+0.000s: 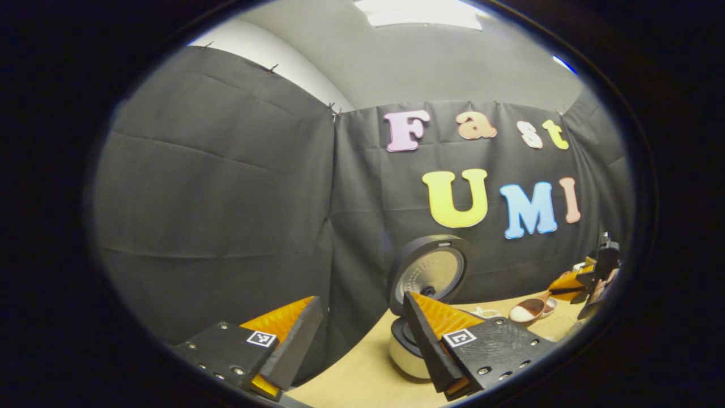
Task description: Close the left gripper, press the button to open the rice cooker; take a wooden spoon from the chopstick holder with the right hand, scoop a spoonful of rice and pour it into the rice cooker, then put the wooden spoon back into the chopstick holder.
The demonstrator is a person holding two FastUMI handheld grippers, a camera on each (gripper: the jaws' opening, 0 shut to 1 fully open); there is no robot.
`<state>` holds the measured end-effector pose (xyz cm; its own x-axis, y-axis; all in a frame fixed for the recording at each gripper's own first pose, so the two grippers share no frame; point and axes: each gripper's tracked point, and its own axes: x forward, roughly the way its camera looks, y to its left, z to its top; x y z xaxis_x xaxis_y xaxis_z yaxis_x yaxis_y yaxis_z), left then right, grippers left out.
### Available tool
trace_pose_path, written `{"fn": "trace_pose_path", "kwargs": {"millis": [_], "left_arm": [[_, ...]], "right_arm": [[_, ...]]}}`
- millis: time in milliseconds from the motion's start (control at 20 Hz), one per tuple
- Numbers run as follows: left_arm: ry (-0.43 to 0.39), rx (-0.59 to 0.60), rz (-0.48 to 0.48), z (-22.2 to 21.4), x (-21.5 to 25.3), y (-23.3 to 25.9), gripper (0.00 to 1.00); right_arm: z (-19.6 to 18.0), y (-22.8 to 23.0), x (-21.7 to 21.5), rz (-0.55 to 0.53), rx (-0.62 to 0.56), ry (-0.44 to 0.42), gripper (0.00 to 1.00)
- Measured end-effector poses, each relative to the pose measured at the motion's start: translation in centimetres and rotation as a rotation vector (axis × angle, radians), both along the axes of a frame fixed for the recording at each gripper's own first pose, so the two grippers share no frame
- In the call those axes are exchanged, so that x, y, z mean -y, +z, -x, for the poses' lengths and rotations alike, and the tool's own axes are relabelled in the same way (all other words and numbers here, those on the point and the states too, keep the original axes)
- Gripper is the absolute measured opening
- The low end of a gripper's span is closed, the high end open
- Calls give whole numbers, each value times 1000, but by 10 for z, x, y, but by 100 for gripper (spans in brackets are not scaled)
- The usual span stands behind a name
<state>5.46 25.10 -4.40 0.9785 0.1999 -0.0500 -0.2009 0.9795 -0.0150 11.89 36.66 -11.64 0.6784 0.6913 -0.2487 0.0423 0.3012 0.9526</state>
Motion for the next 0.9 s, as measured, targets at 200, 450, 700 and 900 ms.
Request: {"fn": "trace_pose_path", "kwargs": {"millis": [200,450,700,900], "left_arm": [[33,-14,1,10,-18,-9,88],[78,-32,2,20,-40,-19,91],[129,-53,6,32,-64,-31,88],[156,-71,6,35,-72,-40,88]], "right_arm": [[-8,4,-40,-5,22,39,5],[-17,-1,-85,22,58,87,12],[-16,-15,-125,89,93,135,8],[-17,-26,-148,210,177,171,8]]}}
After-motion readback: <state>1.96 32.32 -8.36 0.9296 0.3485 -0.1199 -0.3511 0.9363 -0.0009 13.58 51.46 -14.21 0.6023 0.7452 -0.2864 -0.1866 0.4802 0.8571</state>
